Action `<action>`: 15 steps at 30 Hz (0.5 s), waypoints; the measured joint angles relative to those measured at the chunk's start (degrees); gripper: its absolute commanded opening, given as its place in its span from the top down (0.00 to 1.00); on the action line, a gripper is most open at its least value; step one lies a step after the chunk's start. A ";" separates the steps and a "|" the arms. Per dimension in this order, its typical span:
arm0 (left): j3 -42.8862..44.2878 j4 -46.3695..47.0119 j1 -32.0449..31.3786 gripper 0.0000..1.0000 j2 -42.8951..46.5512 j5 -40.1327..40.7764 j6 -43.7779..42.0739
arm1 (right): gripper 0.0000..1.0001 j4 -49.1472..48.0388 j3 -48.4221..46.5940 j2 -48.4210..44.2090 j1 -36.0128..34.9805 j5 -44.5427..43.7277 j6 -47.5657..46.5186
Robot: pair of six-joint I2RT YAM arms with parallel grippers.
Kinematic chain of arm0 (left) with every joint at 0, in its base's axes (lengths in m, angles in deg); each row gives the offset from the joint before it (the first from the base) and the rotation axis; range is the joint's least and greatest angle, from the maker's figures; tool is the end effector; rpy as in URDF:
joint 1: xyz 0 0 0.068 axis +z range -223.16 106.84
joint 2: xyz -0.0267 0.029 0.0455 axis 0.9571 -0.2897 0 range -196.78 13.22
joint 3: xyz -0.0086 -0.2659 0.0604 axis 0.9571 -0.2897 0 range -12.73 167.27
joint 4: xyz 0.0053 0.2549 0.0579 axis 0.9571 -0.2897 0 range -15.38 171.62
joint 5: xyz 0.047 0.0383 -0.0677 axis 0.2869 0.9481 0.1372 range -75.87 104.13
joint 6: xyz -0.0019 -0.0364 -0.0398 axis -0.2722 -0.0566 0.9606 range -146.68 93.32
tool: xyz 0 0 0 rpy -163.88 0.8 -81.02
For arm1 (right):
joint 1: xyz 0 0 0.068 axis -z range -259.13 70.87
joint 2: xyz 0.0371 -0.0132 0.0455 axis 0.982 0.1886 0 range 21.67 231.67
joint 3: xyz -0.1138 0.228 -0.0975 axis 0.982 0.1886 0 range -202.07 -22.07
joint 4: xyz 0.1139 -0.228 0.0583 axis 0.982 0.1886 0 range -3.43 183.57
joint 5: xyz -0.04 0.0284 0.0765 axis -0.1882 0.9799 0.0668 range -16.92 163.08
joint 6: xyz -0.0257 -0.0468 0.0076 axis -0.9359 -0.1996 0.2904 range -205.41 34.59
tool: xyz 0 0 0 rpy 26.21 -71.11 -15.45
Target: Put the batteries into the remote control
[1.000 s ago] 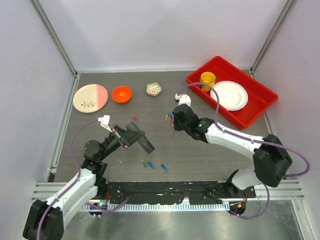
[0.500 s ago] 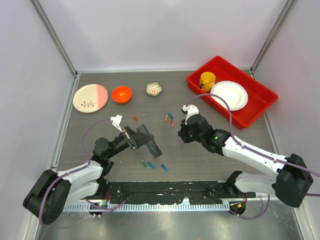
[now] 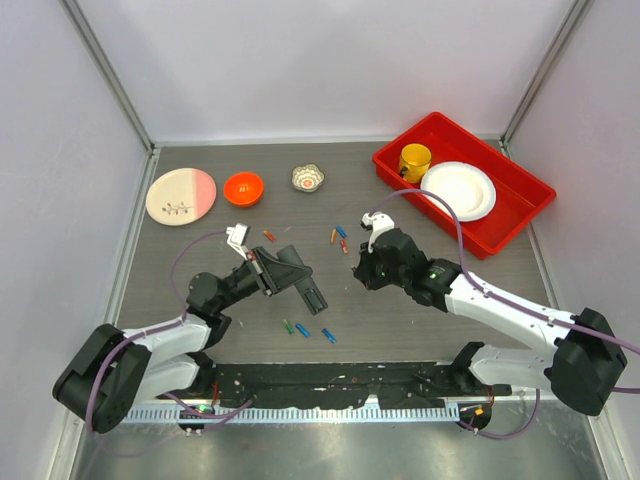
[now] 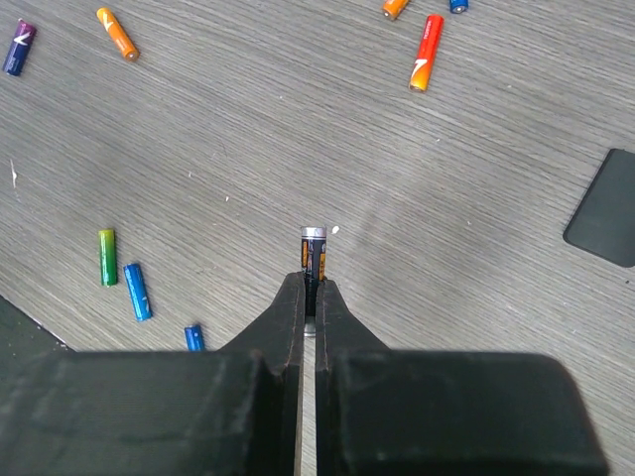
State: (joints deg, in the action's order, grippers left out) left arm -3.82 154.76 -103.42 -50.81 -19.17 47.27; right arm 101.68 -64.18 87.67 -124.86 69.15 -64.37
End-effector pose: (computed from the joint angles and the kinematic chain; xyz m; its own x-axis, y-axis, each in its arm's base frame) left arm 0.1564 -0.1139 0.2163 -0.7644 -0.4840 -0.4260 0.4978 -0.0229 -0.8670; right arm 0.1733 0.1744 0.2414 -0.6532 -0.1570 -0.7407 -0.4744 0.8473 0.2388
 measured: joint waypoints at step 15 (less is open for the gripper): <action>-2.71 -2.56 -0.07 1.00 6.40 3.45 -1.95 | 0.99 5.81 -11.28 16.76 0.24 -19.98 7.93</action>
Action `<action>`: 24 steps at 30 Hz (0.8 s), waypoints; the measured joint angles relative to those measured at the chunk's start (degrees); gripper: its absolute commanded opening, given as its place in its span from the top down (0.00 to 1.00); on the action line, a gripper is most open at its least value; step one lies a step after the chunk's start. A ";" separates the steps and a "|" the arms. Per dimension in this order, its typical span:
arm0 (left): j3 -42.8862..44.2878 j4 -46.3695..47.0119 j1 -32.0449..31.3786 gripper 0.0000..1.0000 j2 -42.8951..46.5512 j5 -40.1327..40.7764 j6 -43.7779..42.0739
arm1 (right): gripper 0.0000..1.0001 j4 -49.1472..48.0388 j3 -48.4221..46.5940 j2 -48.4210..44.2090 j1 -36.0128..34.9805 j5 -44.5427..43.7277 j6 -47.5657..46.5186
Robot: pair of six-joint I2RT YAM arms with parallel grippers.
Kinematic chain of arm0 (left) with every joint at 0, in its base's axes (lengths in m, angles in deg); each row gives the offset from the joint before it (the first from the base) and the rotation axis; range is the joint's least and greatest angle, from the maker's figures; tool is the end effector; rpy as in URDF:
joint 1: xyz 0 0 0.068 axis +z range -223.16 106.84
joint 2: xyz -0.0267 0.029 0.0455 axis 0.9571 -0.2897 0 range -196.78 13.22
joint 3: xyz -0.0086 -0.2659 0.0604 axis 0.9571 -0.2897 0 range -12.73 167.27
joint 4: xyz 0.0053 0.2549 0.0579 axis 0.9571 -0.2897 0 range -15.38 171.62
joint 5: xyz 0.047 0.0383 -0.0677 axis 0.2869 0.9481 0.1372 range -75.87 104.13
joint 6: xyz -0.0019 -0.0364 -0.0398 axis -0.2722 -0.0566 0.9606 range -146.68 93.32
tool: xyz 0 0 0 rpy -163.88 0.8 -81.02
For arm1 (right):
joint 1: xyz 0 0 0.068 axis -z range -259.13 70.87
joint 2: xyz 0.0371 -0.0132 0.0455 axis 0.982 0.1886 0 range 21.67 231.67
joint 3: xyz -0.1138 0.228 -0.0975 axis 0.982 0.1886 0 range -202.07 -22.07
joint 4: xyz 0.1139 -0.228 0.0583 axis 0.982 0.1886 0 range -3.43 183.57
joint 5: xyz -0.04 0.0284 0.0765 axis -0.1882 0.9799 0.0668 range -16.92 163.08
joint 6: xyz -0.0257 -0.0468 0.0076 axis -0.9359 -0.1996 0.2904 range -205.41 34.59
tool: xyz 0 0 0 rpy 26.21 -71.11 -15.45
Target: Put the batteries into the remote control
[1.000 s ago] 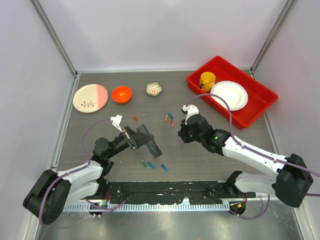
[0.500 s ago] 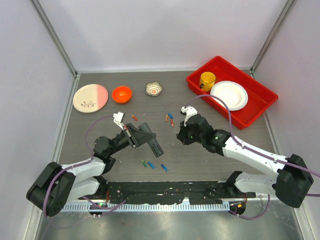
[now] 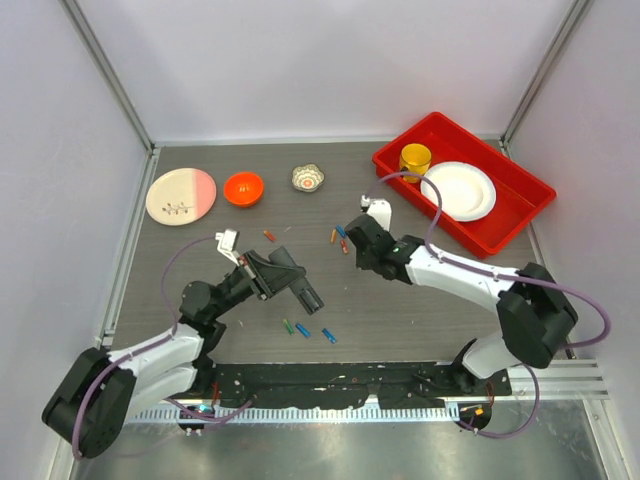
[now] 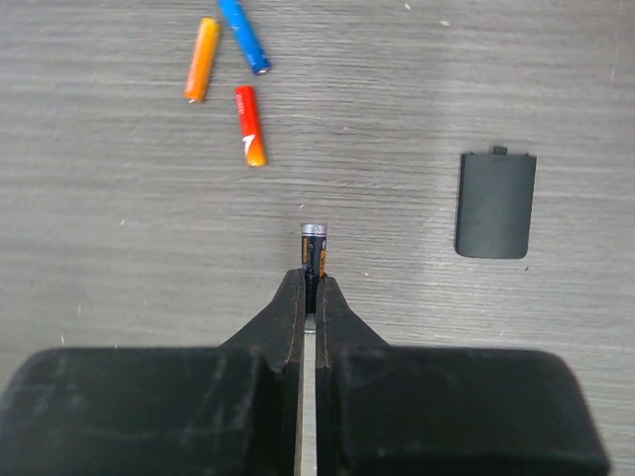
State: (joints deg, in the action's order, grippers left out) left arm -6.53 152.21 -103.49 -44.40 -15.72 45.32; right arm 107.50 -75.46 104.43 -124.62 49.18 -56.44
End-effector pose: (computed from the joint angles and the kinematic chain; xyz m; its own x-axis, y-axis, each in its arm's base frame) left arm 0.1442 -0.1049 0.2168 -0.7150 -0.5374 -0.4472 0.5302 0.0003 -0.8479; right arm 0.2188 0.2022 0.2256 -0.6999 -0.0803 -0.7097 -0.1505 0.9879 0.0367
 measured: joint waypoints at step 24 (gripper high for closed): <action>-2.27 -26.25 -0.04 1.00 23.89 13.44 -8.02 | 0.99 18.67 -5.05 17.29 -5.14 -15.08 77.90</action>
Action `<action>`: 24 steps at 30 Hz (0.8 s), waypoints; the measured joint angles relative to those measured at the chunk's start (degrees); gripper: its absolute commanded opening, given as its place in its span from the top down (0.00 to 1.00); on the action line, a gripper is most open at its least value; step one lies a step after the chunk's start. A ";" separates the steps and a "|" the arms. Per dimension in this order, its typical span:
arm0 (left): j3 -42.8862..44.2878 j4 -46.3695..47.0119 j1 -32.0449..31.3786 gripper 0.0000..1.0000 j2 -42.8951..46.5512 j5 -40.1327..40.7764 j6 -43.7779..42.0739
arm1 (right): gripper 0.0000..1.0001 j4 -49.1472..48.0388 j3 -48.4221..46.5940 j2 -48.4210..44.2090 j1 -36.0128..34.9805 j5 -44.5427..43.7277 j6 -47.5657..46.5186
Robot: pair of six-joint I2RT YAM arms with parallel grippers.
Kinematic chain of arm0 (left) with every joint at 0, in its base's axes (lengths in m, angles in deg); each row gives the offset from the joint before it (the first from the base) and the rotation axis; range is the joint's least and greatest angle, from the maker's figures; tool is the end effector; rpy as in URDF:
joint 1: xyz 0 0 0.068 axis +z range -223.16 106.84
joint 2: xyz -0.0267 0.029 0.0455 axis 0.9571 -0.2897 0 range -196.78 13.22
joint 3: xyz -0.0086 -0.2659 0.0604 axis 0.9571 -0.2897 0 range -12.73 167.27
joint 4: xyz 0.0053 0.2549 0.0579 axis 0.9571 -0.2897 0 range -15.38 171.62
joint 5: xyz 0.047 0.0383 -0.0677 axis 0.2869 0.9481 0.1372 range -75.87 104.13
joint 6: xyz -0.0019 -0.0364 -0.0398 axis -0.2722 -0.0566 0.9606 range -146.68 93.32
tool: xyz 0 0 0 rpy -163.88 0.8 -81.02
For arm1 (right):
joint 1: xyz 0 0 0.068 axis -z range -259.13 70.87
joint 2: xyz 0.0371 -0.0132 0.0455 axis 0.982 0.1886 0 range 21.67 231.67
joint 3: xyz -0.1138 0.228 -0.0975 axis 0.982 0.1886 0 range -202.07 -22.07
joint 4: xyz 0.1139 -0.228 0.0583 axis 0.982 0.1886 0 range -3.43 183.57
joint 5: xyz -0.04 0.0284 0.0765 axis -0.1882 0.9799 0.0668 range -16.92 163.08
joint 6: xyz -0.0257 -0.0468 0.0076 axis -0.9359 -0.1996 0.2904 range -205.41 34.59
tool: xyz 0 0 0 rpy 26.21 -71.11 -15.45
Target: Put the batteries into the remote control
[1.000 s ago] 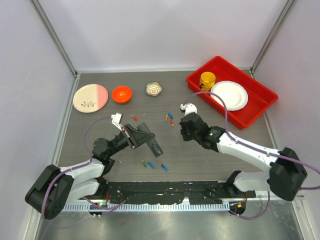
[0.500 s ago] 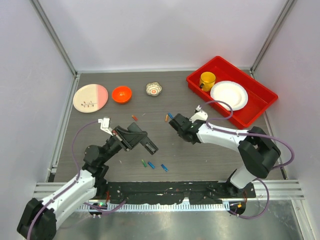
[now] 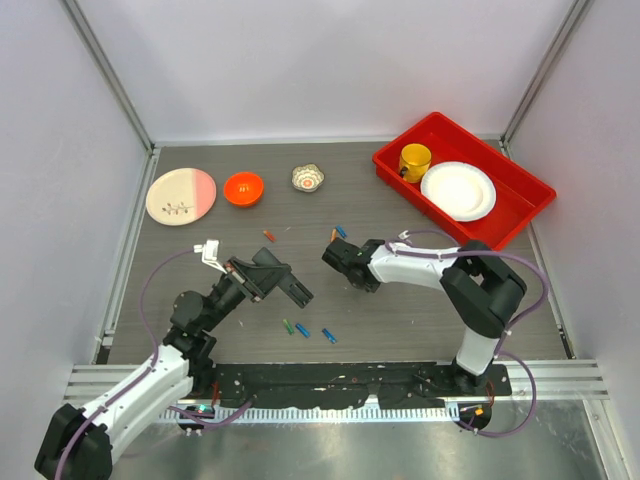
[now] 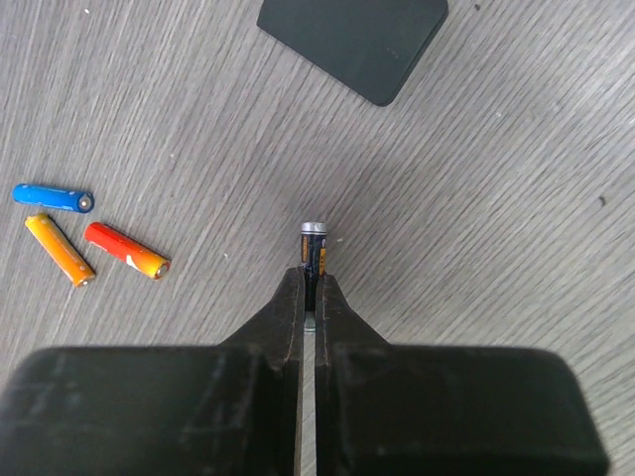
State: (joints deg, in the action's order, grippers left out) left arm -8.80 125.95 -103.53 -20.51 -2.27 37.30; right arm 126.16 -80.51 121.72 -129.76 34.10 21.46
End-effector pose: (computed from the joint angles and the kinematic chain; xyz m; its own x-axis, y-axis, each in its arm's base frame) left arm 0.1223 -0.0833 0.2175 -0.5529 -0.6752 -0.4882 0.5106 0.1885 -0.8389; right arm 0.2104 0.2213 0.1552 -0.3348 0.7648 -0.5504 0.7566 0.5664 0.3268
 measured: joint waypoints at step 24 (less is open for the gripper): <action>-0.96 0.22 0.00 1.00 -1.77 1.25 1.53 | 0.36 3.45 -5.11 0.74 -1.14 -1.68 -11.15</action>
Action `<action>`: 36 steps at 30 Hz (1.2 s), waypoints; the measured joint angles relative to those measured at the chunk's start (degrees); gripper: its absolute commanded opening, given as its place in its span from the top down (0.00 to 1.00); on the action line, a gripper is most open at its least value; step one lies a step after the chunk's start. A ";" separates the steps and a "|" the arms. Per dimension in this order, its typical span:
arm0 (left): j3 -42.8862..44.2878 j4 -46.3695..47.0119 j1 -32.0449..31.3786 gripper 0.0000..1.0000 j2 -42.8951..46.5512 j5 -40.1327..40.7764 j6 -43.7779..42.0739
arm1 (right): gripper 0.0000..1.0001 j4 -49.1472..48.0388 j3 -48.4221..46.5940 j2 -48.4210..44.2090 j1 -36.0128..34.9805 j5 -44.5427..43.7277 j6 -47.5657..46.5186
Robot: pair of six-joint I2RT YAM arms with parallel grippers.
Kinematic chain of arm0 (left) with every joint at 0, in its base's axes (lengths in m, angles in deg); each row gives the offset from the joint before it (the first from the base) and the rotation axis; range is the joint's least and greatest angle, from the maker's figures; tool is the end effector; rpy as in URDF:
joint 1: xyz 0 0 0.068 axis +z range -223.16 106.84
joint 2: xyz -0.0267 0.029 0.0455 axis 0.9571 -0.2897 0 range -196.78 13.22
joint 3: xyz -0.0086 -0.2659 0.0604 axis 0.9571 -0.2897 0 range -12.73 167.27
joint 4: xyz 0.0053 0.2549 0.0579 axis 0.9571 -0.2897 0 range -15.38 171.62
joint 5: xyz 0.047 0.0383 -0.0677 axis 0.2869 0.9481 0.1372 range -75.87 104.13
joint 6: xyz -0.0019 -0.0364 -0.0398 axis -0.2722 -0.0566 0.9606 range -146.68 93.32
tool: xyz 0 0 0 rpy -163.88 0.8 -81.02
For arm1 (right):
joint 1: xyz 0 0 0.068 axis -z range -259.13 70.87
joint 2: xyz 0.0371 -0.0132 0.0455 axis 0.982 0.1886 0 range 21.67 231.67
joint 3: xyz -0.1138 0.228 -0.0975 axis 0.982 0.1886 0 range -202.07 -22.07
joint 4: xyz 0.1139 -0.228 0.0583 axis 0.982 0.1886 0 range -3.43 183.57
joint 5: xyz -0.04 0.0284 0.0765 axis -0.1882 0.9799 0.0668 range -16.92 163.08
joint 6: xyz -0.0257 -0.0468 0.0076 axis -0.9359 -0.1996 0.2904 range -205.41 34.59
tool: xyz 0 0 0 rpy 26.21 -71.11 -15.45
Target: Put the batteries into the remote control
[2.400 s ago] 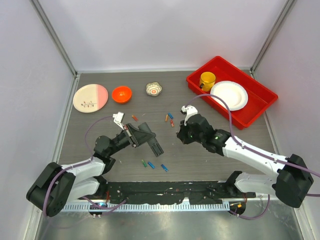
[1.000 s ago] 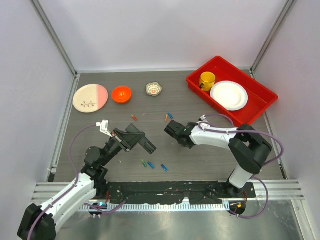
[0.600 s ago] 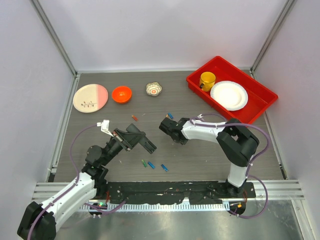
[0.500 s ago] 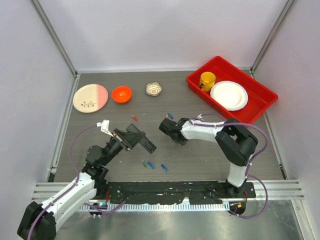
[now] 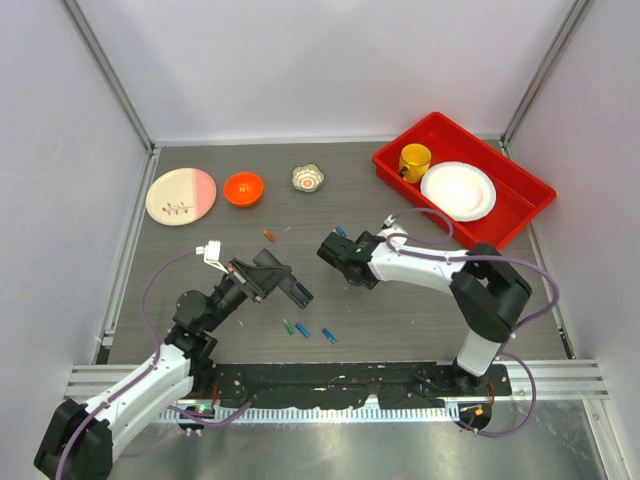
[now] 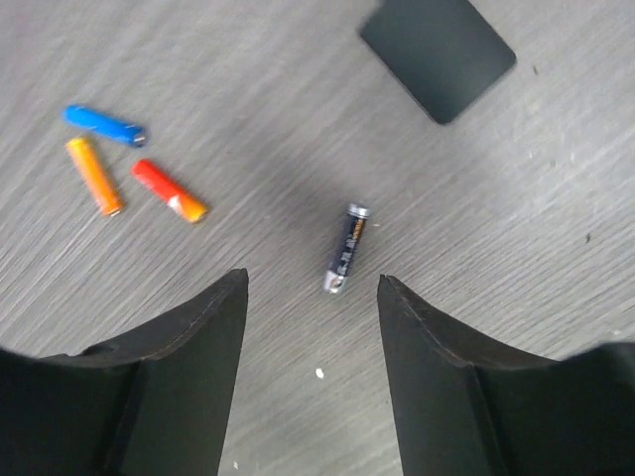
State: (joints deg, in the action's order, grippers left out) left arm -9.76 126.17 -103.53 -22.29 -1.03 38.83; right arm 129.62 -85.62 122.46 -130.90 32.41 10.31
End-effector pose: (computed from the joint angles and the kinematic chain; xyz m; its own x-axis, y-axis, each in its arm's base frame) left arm 0.1247 -0.0838 0.2082 -0.5706 -0.6837 -0.4549 0.4570 0.1959 -0.8676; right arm 0.2147 0.2353 0.1729 -0.4644 0.6301 -0.6223 0.6595 0.7151 0.2318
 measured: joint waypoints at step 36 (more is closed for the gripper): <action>-0.02 -0.72 0.00 1.00 -0.07 -1.53 -0.28 | 0.21 -20.37 8.35 -5.66 13.20 36.92 -91.12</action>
State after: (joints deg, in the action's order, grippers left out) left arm -9.79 125.45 -103.53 -22.35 -2.56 38.55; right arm 109.25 -77.27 116.80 -117.69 69.33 -80.81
